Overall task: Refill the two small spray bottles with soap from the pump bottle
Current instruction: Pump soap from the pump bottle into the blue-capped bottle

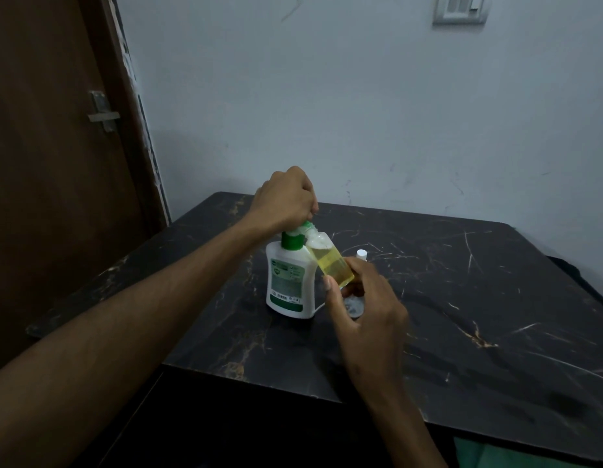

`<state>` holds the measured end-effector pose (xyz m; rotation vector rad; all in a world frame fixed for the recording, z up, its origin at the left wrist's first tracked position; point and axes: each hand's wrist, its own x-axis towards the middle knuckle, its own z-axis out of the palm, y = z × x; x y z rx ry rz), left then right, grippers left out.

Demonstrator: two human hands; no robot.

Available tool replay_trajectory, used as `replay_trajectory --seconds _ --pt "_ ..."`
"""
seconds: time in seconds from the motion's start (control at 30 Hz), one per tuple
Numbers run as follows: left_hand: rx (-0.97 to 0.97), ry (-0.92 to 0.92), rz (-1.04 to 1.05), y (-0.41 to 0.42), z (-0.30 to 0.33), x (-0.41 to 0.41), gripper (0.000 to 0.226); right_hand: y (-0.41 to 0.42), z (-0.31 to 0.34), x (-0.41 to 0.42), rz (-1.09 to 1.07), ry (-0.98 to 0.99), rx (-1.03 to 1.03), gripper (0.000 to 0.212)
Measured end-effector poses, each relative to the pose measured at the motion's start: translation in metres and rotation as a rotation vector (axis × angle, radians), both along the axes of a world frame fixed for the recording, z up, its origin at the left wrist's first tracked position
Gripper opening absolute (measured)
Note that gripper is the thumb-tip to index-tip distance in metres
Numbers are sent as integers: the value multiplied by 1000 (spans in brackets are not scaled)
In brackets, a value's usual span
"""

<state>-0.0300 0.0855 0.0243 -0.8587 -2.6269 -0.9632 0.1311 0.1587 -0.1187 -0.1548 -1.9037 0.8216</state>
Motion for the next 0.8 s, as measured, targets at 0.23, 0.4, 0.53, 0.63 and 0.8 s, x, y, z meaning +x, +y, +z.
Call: replay_trajectory --seconds 0.23,0.4,0.53,0.63,0.8 --pt "-24 27 13 -1 4 -3 25 -1 2 1 1 9 -15 33" --pt "-51 46 7 1 -1 -3 26 -1 2 1 -4 2 -9 33" --pt "-68 70 26 1 3 -5 23 -1 2 1 7 7 -10 32" --pt "-76 59 21 1 1 -4 26 -1 2 1 11 -13 -13 31" --pt "-38 36 51 -1 4 -3 24 -4 7 3 12 -17 -21 31"
